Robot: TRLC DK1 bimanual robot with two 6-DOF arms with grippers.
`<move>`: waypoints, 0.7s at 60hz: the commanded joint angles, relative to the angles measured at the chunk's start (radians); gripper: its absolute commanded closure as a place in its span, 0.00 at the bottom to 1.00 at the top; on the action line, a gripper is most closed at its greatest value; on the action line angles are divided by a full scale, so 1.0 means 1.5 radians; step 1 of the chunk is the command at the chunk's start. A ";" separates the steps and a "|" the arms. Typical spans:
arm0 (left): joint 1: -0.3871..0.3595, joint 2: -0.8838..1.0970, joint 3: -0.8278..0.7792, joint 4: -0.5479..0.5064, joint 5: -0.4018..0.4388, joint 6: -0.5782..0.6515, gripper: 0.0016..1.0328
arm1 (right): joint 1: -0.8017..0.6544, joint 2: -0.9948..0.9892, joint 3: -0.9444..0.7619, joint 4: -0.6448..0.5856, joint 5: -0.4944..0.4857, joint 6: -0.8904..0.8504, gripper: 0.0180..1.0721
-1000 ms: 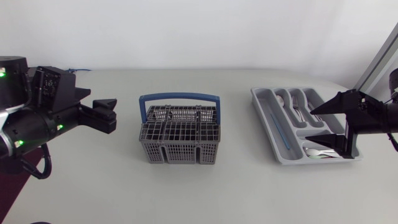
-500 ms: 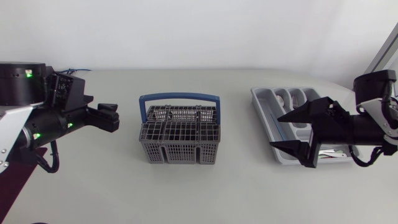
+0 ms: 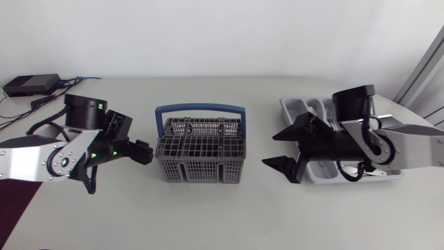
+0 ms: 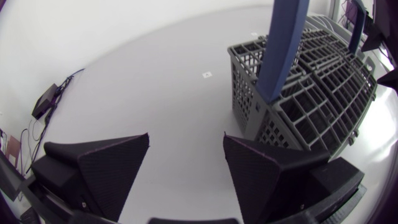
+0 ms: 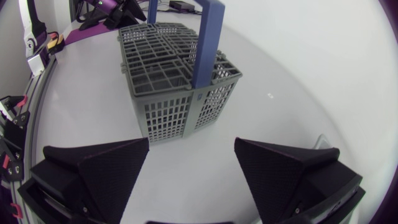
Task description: Unload the cutlery basket into the drawer organizer.
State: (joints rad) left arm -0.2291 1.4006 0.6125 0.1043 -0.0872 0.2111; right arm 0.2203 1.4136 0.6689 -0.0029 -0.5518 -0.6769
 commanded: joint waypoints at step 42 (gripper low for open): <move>-0.090 0.126 0.098 0.009 0.001 0.008 0.04 | 0.018 0.156 0.105 0.033 0.043 0.025 0.06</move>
State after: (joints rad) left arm -0.3492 1.5555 0.7288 0.1104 -0.0914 0.2108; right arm 0.2516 1.6287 0.8131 0.0341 -0.4854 -0.6544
